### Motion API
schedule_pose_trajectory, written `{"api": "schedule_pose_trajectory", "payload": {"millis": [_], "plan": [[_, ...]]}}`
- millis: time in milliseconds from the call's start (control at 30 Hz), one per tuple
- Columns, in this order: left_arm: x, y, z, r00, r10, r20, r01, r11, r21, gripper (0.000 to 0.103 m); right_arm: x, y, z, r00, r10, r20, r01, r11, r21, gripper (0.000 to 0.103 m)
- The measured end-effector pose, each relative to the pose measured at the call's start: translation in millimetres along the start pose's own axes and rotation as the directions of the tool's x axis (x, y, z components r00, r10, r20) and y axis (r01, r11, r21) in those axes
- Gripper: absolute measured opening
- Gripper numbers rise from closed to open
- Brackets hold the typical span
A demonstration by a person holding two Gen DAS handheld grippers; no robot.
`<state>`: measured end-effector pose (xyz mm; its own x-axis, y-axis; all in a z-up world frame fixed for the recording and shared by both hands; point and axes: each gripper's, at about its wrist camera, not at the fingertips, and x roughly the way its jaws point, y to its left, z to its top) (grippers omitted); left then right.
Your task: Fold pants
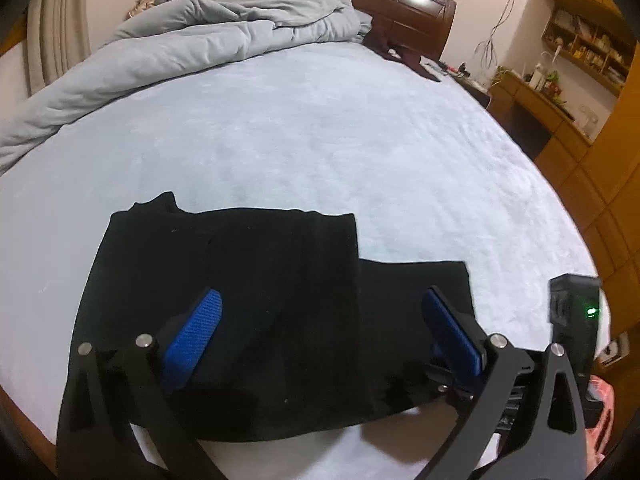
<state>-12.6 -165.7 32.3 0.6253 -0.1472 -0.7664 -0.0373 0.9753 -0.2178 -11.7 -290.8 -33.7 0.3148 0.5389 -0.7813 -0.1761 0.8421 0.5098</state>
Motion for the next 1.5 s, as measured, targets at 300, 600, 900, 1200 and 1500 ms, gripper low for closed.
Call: {"api": "schedule_pose_trajectory", "payload": {"millis": [300, 600, 900, 1200, 1500], "plan": [[-35.8, 105.9, 15.2, 0.993, 0.109, 0.032, -0.103, 0.981, -0.167, 0.099, -15.5, 32.2, 8.8, 0.999, 0.052, -0.012, -0.052, 0.998, -0.017, 0.07], [-21.3, 165.3, -2.3, 0.982, 0.173, -0.069, -0.185, 0.951, -0.246, 0.099, -12.0, 82.6, 34.5, 0.985, 0.158, -0.074, -0.158, 0.987, -0.002, 0.081], [-12.9, 169.3, -12.5, 0.982, 0.167, -0.085, -0.183, 0.952, -0.247, 0.099, 36.6, 115.9, 28.7, 0.957, 0.158, -0.243, -0.185, 0.978, -0.092, 0.04], [-6.1, 171.5, -15.6, 0.98, 0.17, -0.106, -0.19, 0.955, -0.228, 0.099, -9.3, 107.4, 27.8, 0.952, 0.238, -0.191, -0.265, 0.956, -0.125, 0.006], [18.6, 157.5, -32.3, 0.973, 0.147, -0.178, -0.182, 0.964, -0.196, 0.1, 34.6, 71.7, 7.7, 0.949, 0.108, -0.296, -0.129, 0.99, -0.05, 0.012]]}}
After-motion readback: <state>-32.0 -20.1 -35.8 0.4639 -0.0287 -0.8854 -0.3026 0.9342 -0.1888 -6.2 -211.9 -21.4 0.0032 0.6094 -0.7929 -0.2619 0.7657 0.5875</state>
